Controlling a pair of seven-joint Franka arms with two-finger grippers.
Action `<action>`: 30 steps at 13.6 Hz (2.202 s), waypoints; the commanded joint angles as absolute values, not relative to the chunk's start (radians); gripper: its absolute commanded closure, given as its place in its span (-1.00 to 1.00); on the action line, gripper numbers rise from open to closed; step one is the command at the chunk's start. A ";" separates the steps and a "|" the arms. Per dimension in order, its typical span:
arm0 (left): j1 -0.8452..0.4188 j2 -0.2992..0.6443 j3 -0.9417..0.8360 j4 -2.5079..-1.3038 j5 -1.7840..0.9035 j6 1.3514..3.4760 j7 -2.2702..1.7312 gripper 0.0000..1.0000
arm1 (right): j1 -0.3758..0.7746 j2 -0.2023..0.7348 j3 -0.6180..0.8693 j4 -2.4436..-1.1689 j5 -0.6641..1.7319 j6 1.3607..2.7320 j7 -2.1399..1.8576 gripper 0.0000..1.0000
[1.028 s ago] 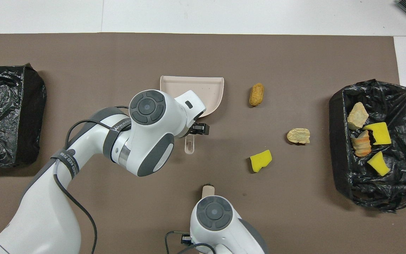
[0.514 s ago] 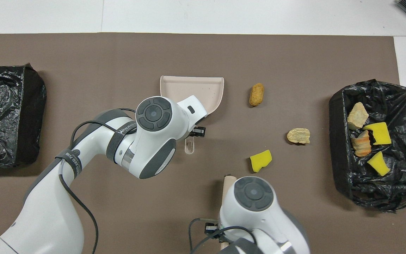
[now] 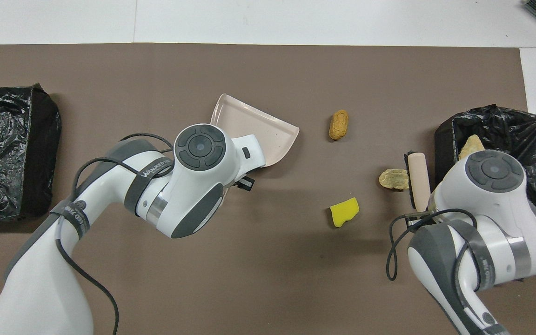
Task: Sweep and dump trash in bin
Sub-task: 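Sweep the yellow sponge and bread scrap into the dustpan with the right gripper's brush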
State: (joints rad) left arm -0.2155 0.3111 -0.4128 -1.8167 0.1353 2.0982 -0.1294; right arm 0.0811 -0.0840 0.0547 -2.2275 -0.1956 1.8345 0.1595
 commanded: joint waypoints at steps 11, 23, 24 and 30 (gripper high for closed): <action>-0.186 0.184 -0.462 -1.908 0.146 1.846 0.529 1.00 | 0.173 0.169 0.080 -2.071 -0.086 1.798 0.207 1.00; -0.184 0.075 -0.497 -2.074 0.147 1.867 0.705 1.00 | 0.357 0.176 0.080 -2.098 0.354 1.896 0.339 1.00; -0.184 0.072 -0.497 -2.074 0.147 1.867 0.718 1.00 | 0.357 0.178 0.081 -2.097 0.427 1.898 0.318 1.00; -0.178 0.064 -0.497 -2.088 0.149 1.893 0.718 1.00 | 0.373 0.154 0.083 -2.091 0.777 1.884 0.156 1.00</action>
State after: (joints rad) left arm -0.1883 0.0992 -0.4936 -2.0427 0.1379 1.8652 0.6898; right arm 0.3856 0.1783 0.0818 -2.0838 0.7057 1.8827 0.1957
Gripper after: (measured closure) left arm 0.683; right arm 0.744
